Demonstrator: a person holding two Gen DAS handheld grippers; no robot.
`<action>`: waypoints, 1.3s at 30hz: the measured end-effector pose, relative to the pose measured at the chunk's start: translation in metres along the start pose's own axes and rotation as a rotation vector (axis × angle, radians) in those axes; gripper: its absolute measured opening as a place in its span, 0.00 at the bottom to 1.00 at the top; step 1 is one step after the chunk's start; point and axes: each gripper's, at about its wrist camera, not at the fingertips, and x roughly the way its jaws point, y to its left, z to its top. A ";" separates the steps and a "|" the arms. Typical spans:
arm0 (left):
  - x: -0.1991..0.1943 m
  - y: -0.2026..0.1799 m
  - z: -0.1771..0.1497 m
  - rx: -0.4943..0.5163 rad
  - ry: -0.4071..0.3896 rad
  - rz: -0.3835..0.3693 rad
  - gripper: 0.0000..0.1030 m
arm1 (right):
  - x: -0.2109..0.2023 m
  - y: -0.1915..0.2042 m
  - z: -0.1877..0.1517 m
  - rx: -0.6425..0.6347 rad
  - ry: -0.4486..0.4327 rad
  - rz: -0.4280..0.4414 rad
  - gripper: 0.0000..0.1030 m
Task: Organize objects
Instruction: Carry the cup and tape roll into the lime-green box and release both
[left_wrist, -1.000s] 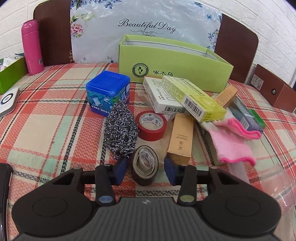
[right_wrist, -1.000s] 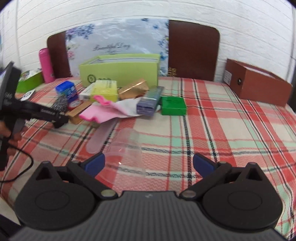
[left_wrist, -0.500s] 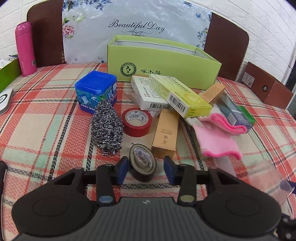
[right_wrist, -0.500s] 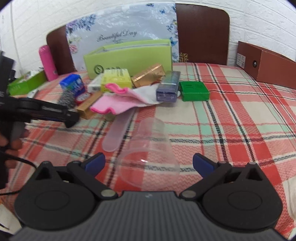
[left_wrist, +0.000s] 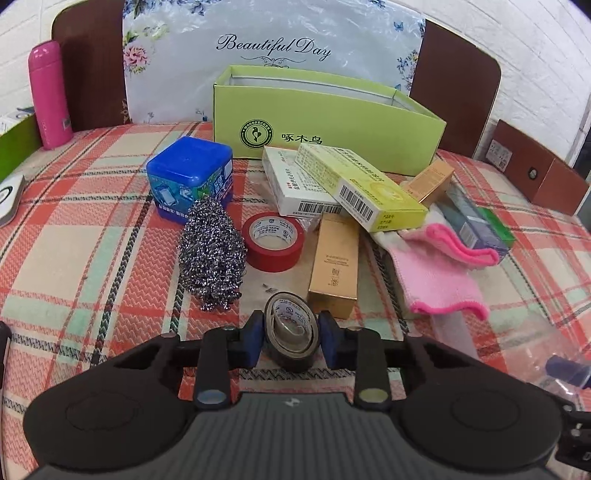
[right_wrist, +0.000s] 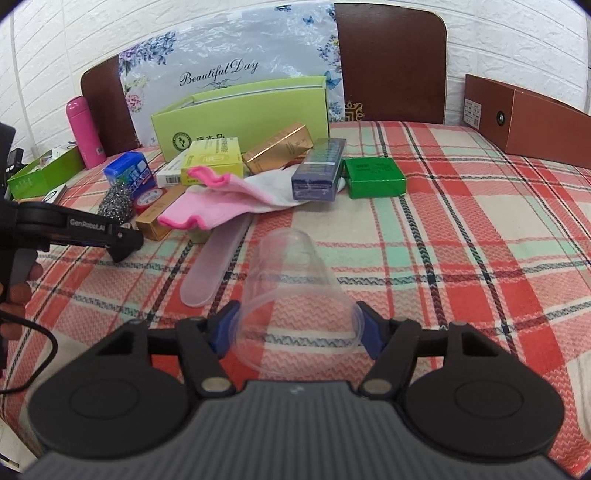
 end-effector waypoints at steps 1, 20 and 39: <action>-0.003 0.000 0.000 0.004 0.000 -0.005 0.32 | -0.001 -0.001 0.000 -0.001 0.001 0.005 0.63; -0.061 -0.019 0.099 0.077 -0.264 -0.125 0.32 | -0.004 -0.015 0.129 -0.019 -0.252 0.161 0.63; 0.089 -0.009 0.232 -0.020 -0.264 -0.061 0.38 | 0.208 0.001 0.258 -0.080 -0.207 0.032 0.66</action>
